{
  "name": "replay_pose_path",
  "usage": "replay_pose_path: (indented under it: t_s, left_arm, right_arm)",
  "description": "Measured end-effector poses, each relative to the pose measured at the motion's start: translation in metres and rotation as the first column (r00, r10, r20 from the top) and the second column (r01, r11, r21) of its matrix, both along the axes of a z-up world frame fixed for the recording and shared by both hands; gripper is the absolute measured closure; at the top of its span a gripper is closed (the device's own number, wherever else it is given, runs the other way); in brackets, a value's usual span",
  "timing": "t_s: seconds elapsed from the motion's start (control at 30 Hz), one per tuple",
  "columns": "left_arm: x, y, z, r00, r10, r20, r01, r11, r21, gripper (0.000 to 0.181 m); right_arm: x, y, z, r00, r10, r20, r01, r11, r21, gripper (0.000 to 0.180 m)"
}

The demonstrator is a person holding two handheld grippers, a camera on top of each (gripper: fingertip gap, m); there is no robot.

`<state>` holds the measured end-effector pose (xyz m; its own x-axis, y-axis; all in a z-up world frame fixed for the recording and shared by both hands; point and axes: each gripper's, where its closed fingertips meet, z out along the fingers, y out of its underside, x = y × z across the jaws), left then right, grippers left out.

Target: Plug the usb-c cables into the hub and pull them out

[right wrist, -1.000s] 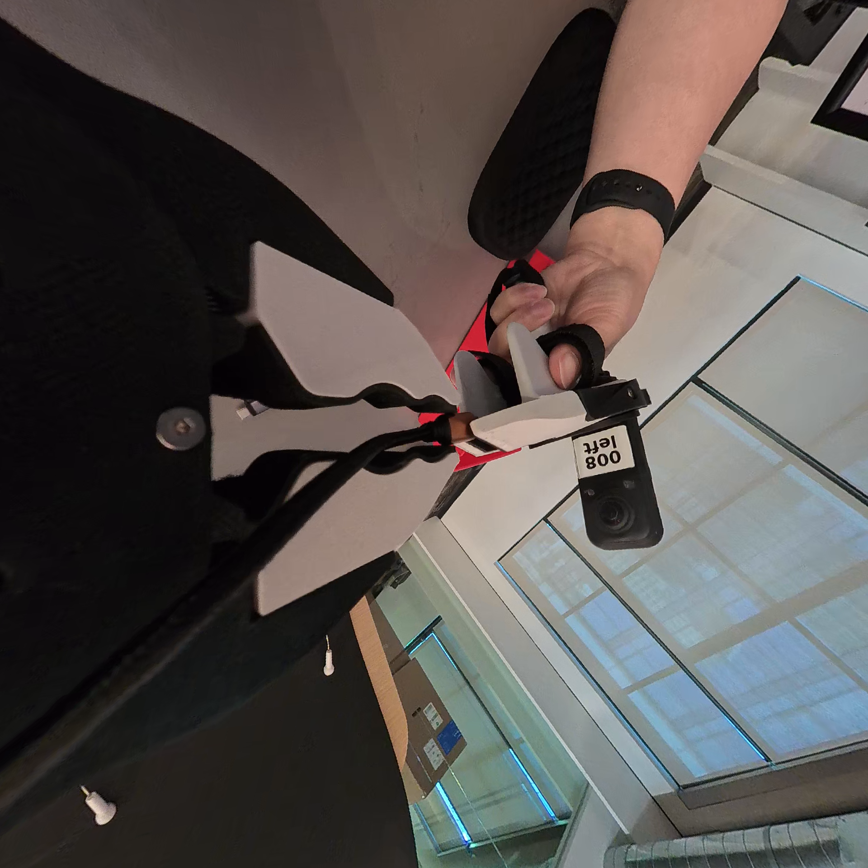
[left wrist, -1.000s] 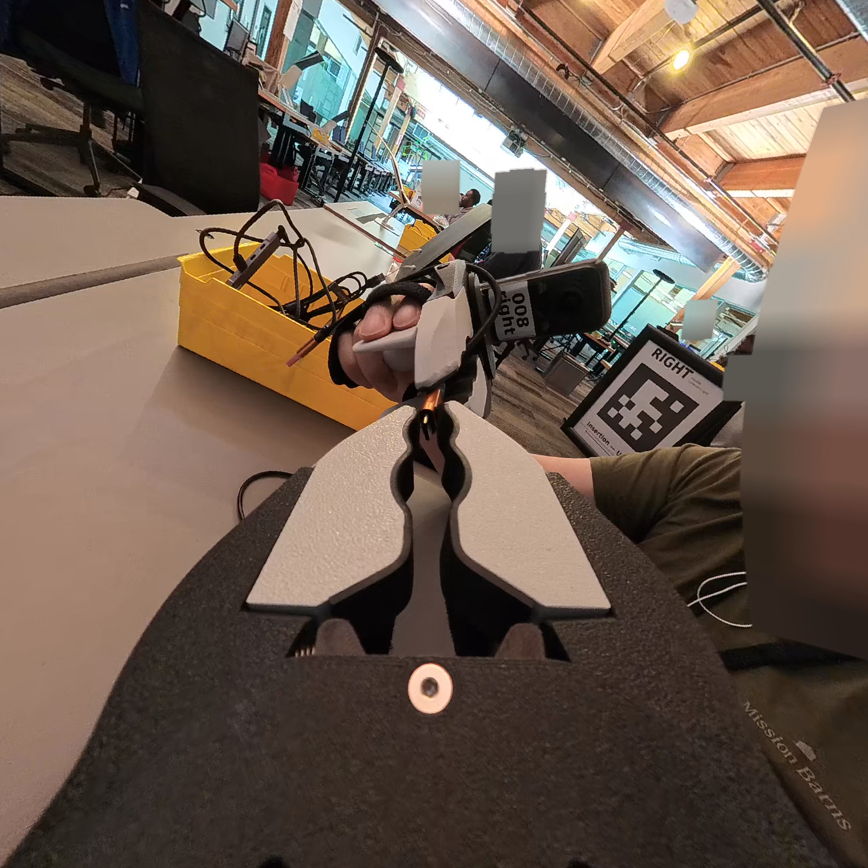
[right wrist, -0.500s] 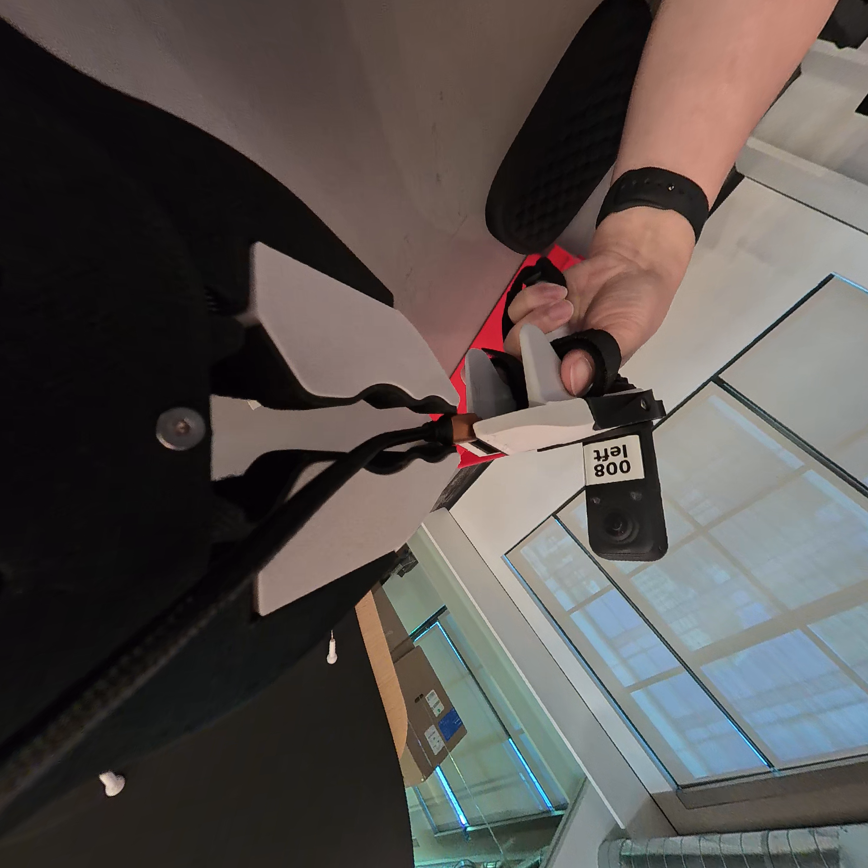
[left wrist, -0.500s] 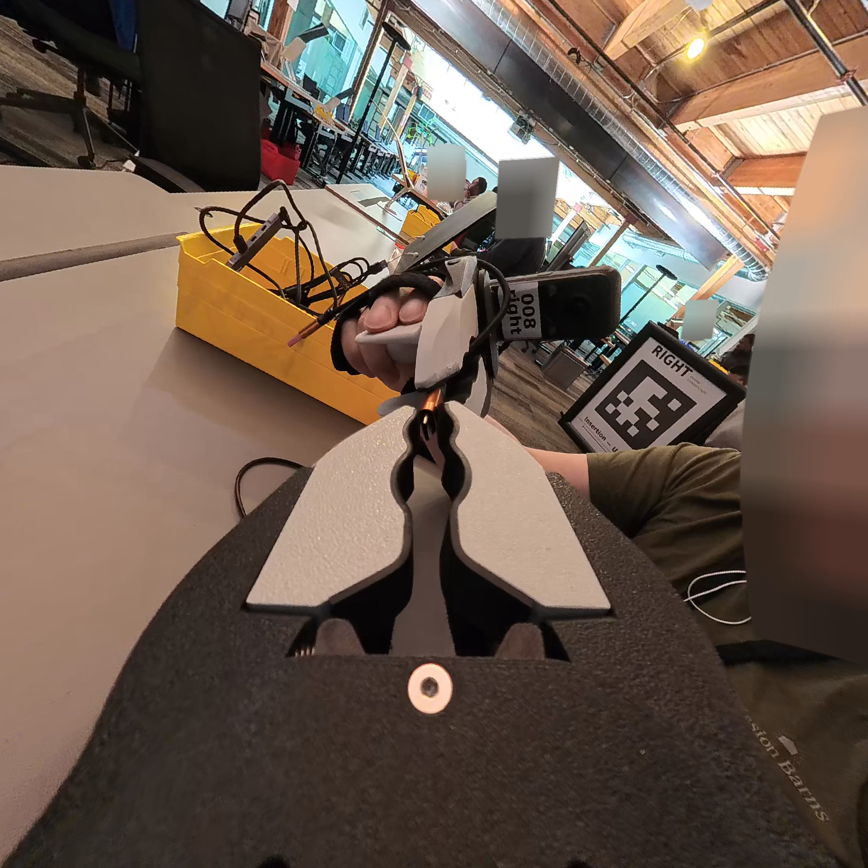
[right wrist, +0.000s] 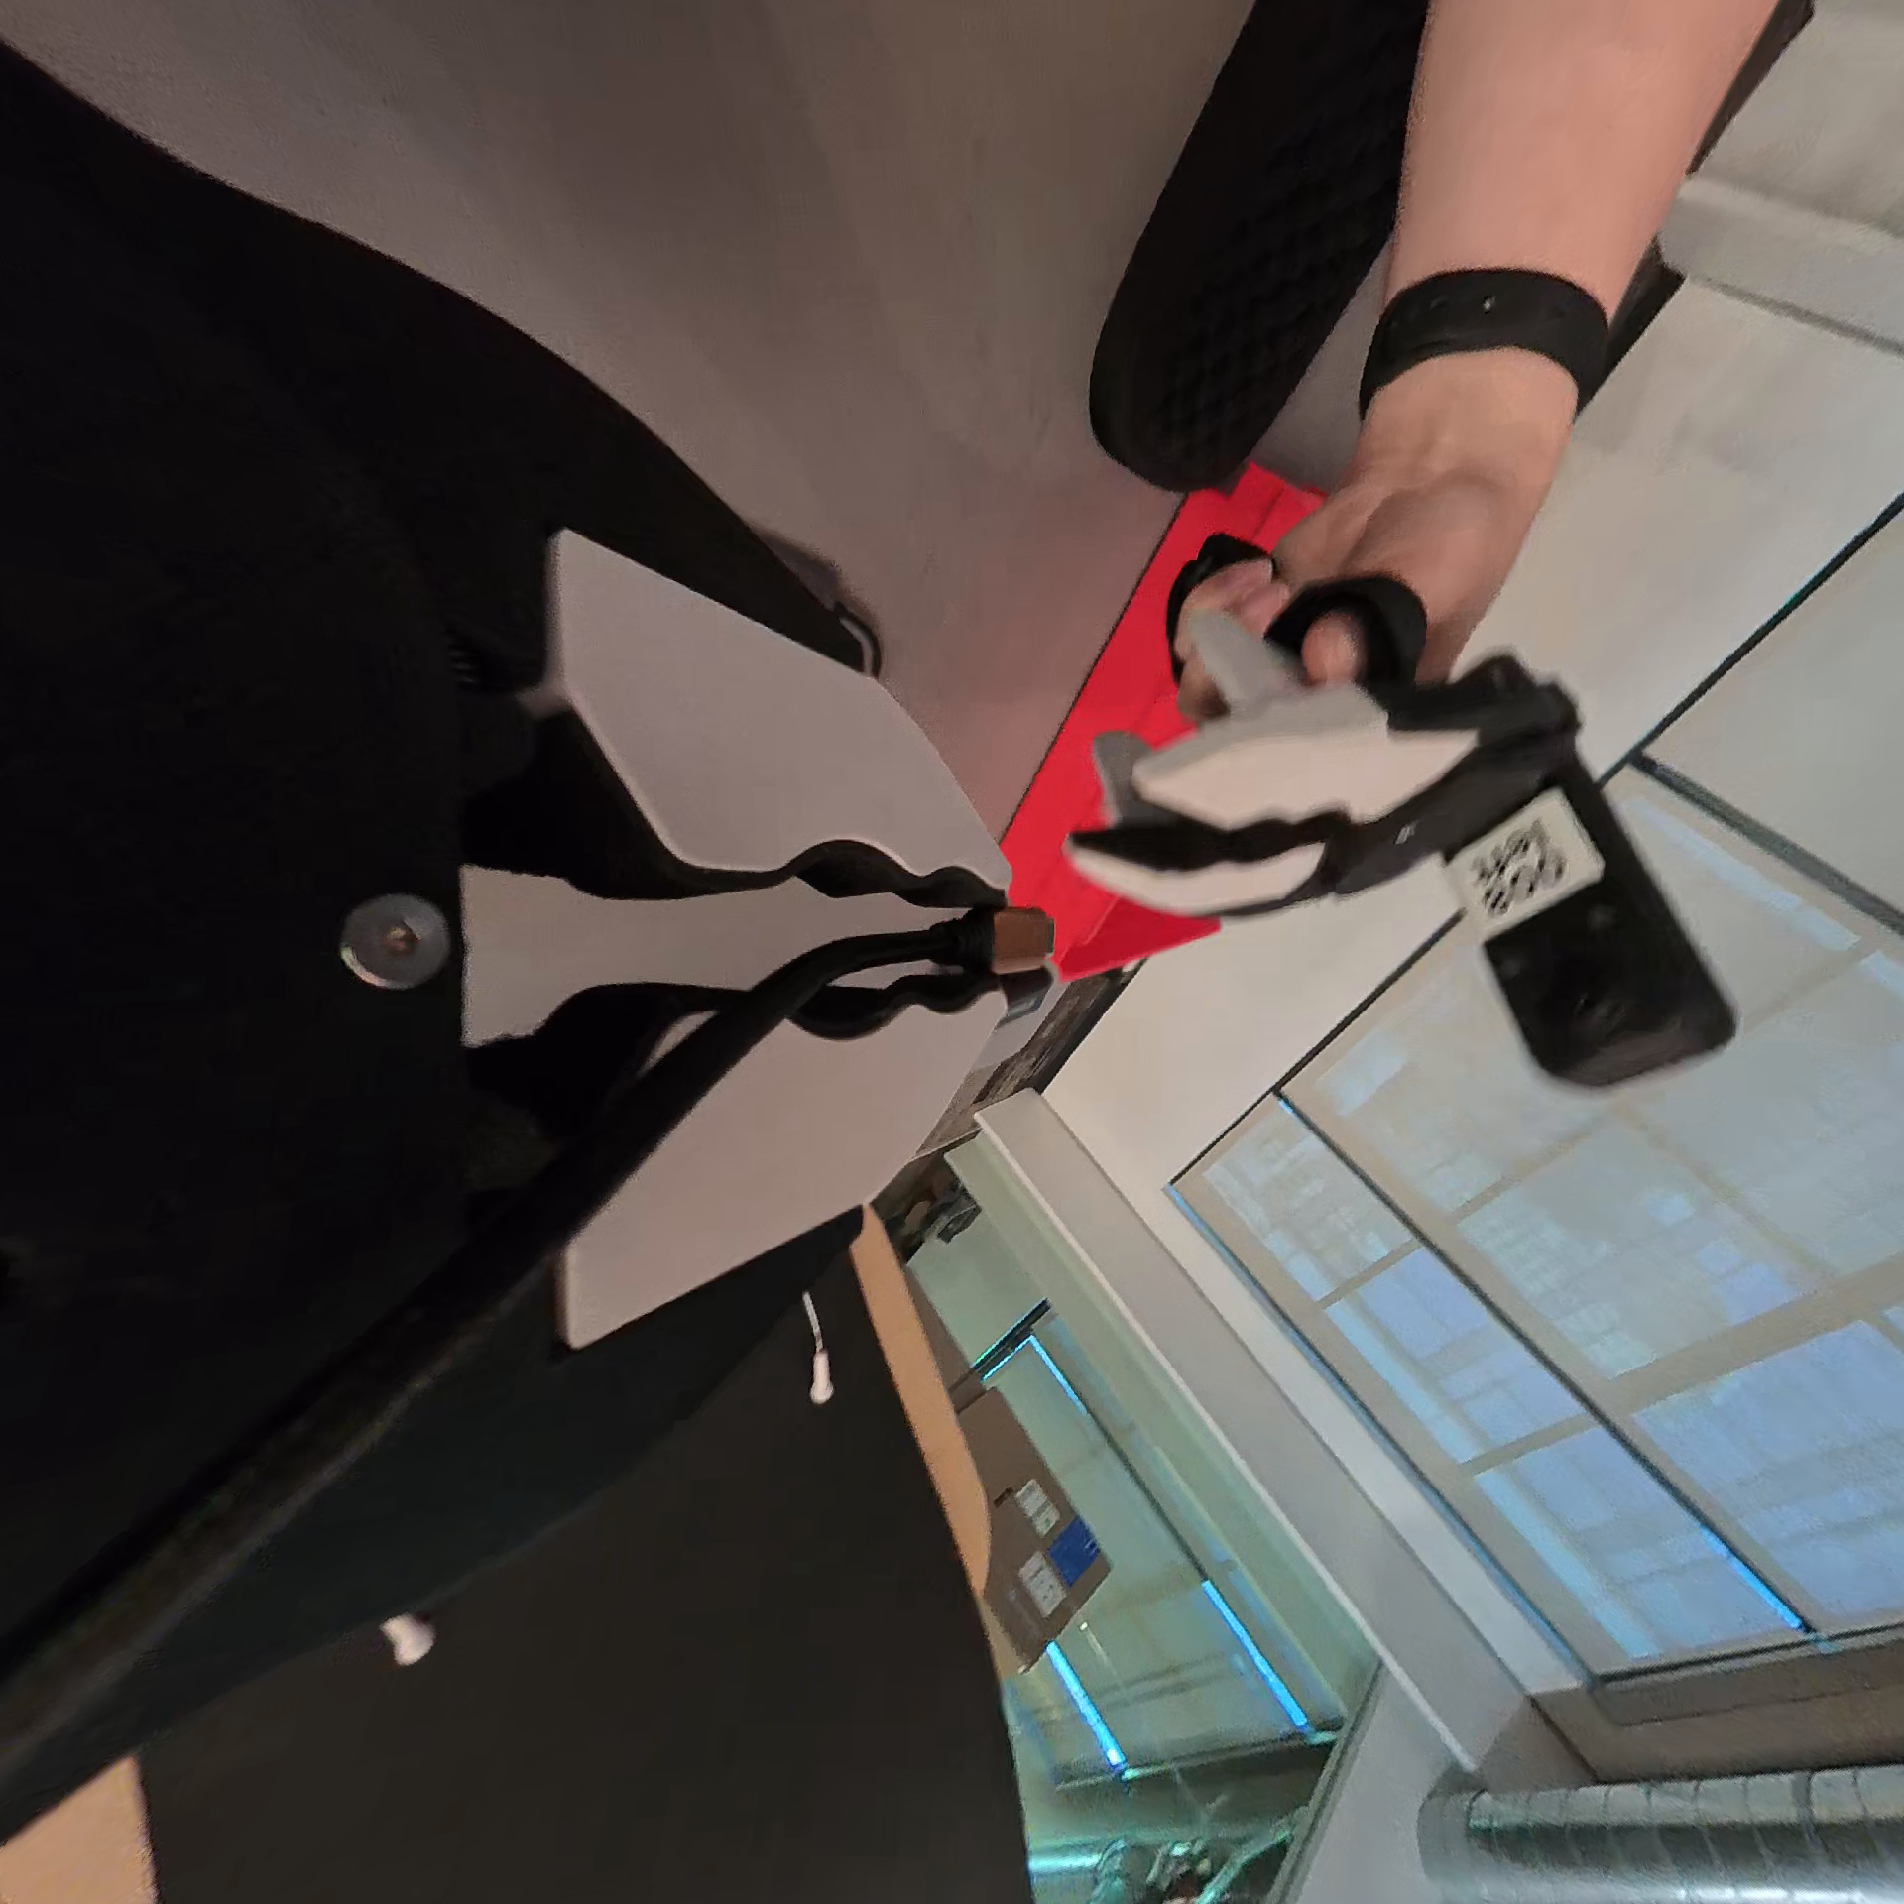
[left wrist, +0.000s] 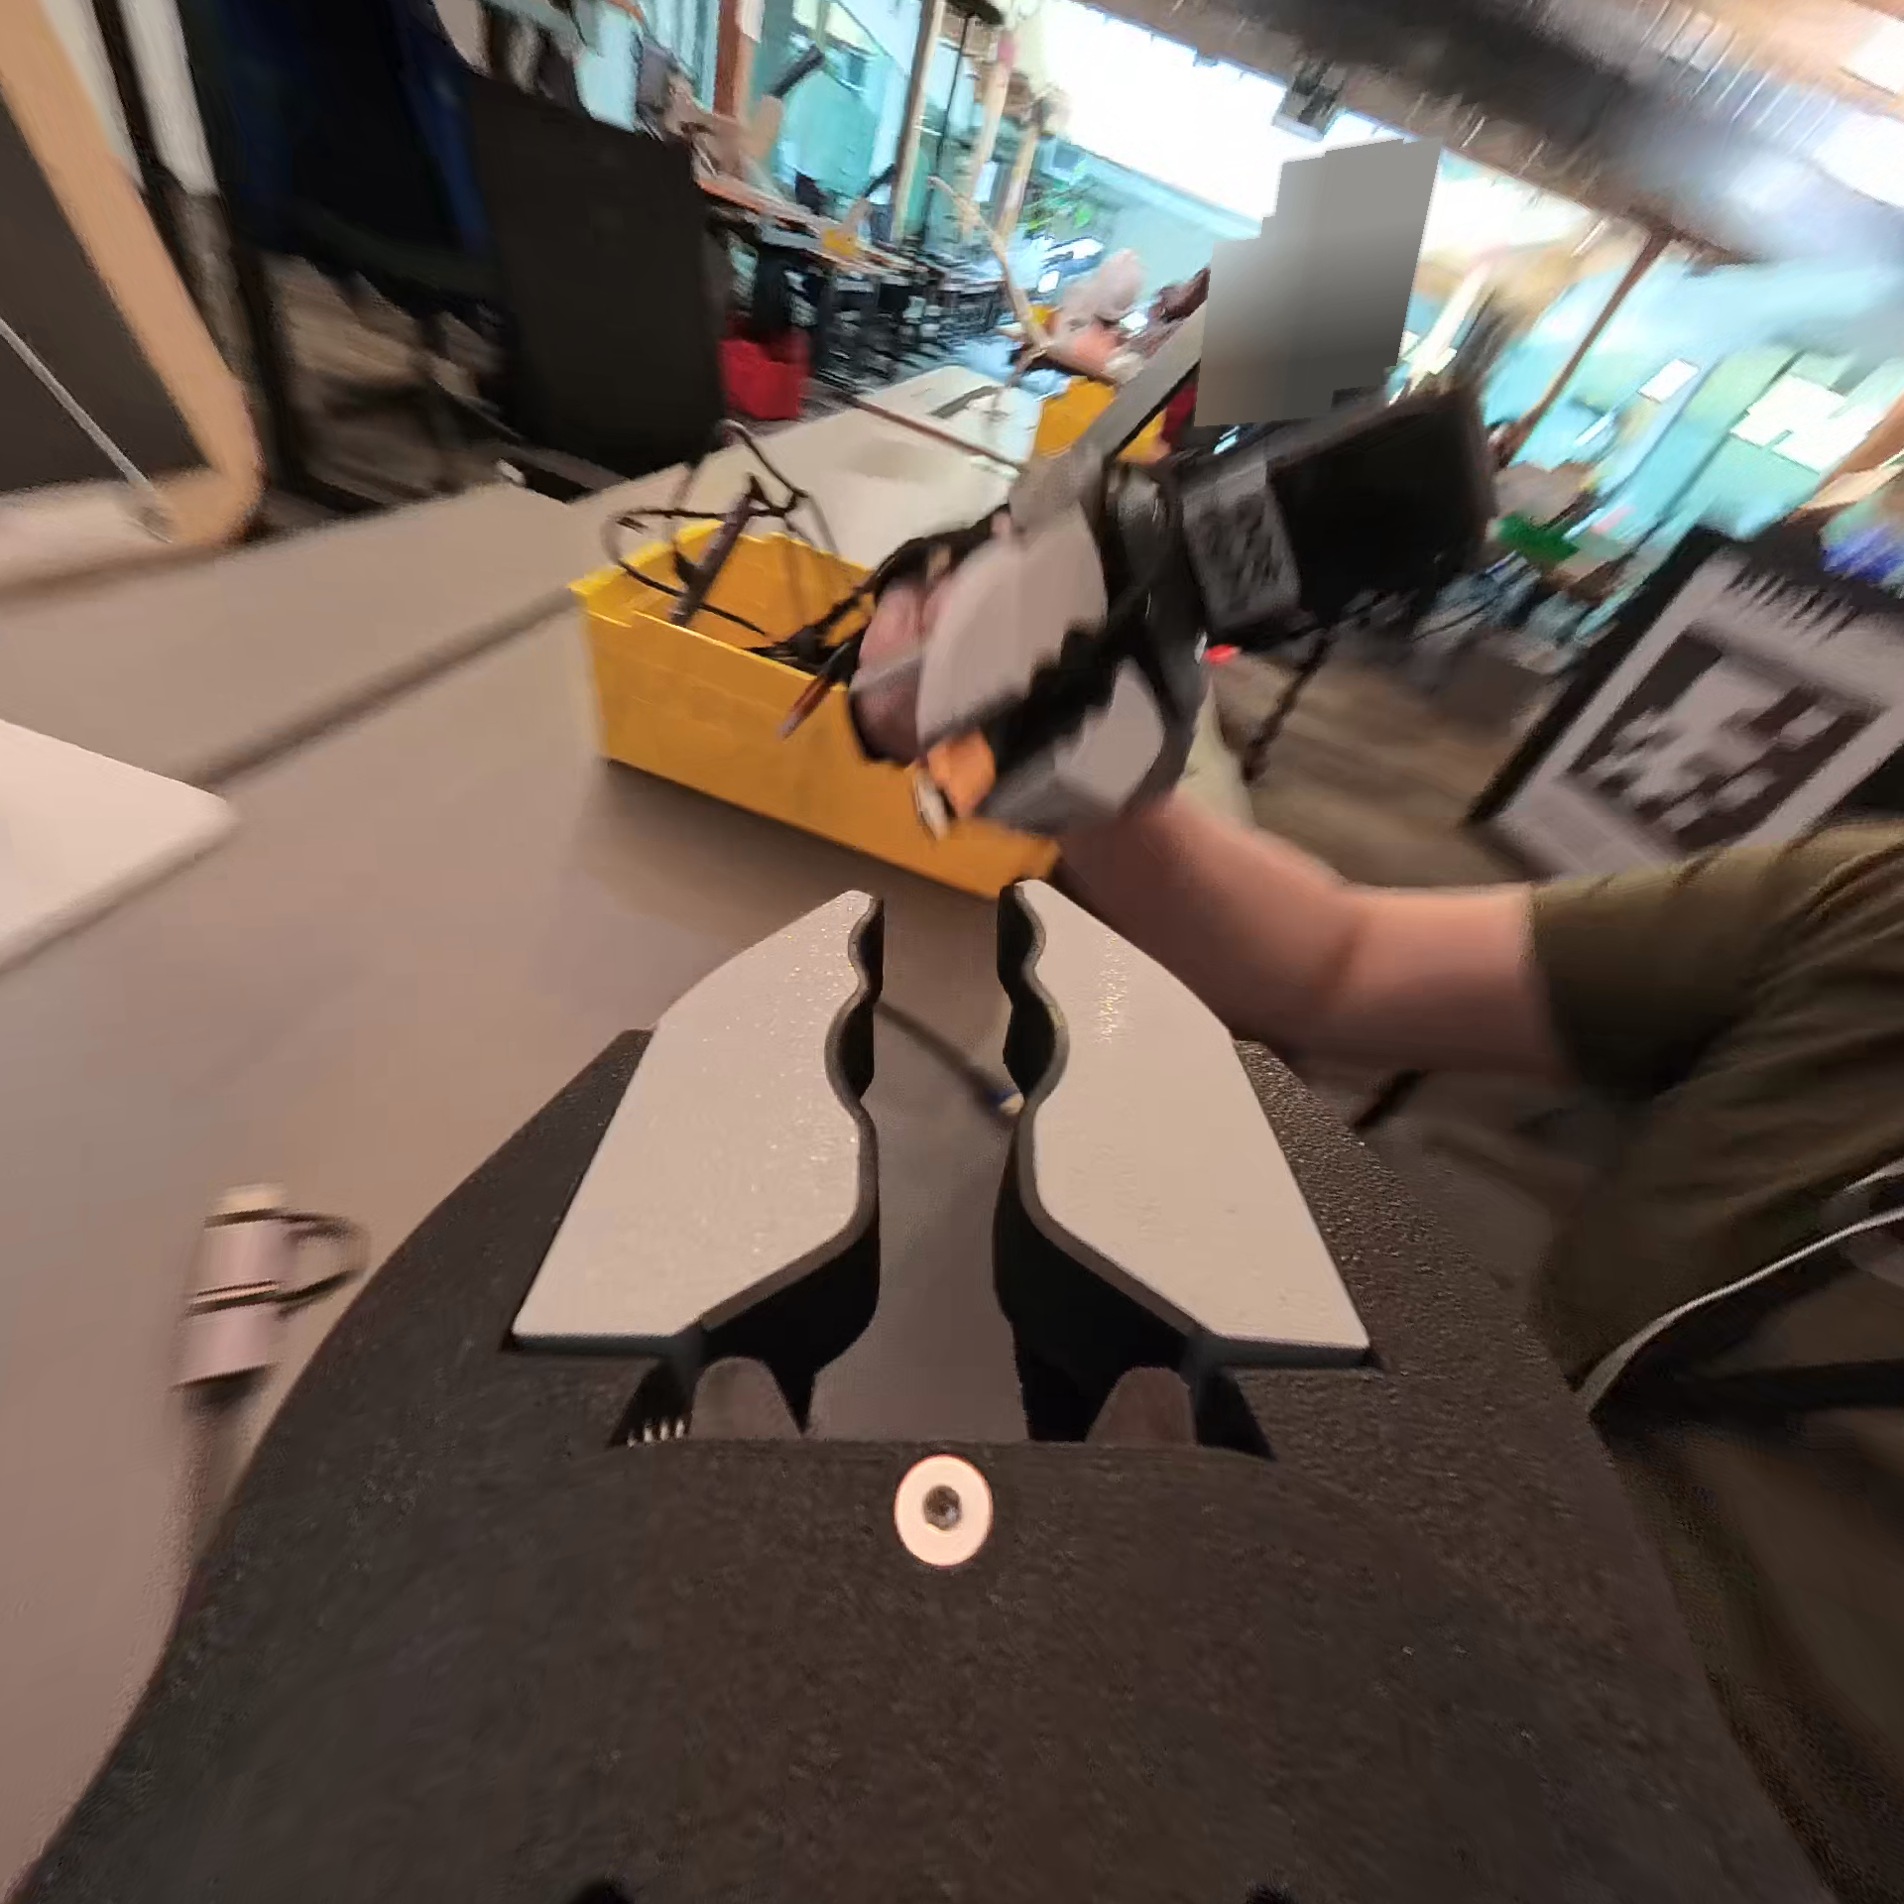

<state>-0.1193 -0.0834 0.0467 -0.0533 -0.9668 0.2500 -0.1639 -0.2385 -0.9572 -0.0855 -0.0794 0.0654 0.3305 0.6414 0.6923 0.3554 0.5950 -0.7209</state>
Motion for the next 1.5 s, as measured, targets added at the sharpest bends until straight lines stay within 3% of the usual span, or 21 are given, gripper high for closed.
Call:
replay_pose_path:
  t_s: [0.07, 0.17, 0.27, 0.33, 0.5, 0.63, 0.77, 0.93, 1.07, 1.2, 1.37, 1.5]
  left_arm:
    - [-0.015, 0.0, -0.019, 0.999, 0.015, -0.048, -0.008, 0.99, 0.142, 0.16]
    - [-0.033, 0.016, -0.082, 0.961, 0.114, -0.253, -0.023, 0.941, 0.337, 0.156]
    - [-0.039, 0.021, -0.134, 0.908, 0.119, -0.402, 0.037, 0.932, 0.361, 0.144]
    - [-0.036, 0.021, -0.15, 0.904, 0.095, -0.417, 0.058, 0.939, 0.339, 0.144]
    - [-0.045, 0.046, -0.19, 0.792, 0.211, -0.572, 0.123, 0.863, 0.49, 0.135]
    - [-0.04, 0.055, -0.194, 0.798, 0.265, -0.541, 0.098, 0.829, 0.551, 0.138]
    - [-0.04, 0.051, -0.196, 0.805, 0.209, -0.556, 0.116, 0.862, 0.493, 0.154]
    - [-0.038, 0.054, -0.198, 0.8, 0.186, -0.57, 0.079, 0.909, 0.408, 0.155]
    - [-0.034, 0.066, -0.198, 0.747, 0.281, -0.603, -0.09, 0.941, 0.326, 0.156]
    - [-0.026, 0.076, -0.2, 0.658, 0.437, -0.613, -0.31, 0.899, 0.309, 0.156]
    - [-0.016, 0.068, -0.2, 0.687, 0.403, -0.605, -0.211, 0.907, 0.364, 0.152]
    - [-0.014, 0.061, -0.201, 0.73, 0.313, -0.607, -0.15, 0.941, 0.305, 0.144]
  right_arm:
    - [0.013, 0.001, 0.012, 0.999, -0.028, -0.027, 0.028, 1.0, 0.007, 0.166]
    - [0.027, -0.006, 0.035, 0.996, -0.046, -0.079, 0.046, 0.999, 0.01, 0.166]
    - [0.034, -0.012, 0.045, 0.994, -0.049, -0.095, 0.051, 0.999, 0.02, 0.166]
    - [0.038, -0.014, 0.047, 0.994, -0.057, -0.094, 0.06, 0.998, 0.03, 0.167]
    - [0.043, -0.017, 0.052, 0.993, -0.054, -0.109, 0.059, 0.997, 0.042, 0.167]
    - [0.044, -0.015, 0.051, 0.993, -0.062, -0.096, 0.067, 0.997, 0.046, 0.167]
    - [0.044, -0.016, 0.051, 0.994, -0.059, -0.095, 0.063, 0.997, 0.043, 0.167]
    - [0.041, -0.014, 0.046, 0.996, -0.06, -0.068, 0.063, 0.997, 0.035, 0.167]
    - [0.039, -0.012, 0.042, 0.997, -0.064, -0.044, 0.065, 0.997, 0.032, 0.167]
    - [0.04, -0.009, 0.039, 0.997, -0.072, -0.037, 0.073, 0.997, 0.024, 0.167]
    - [0.041, -0.007, 0.036, 0.996, -0.08, -0.029, 0.08, 0.997, 0.02, 0.167]
    - [0.045, -0.007, 0.038, 0.996, -0.084, -0.036, 0.085, 0.996, 0.022, 0.167]
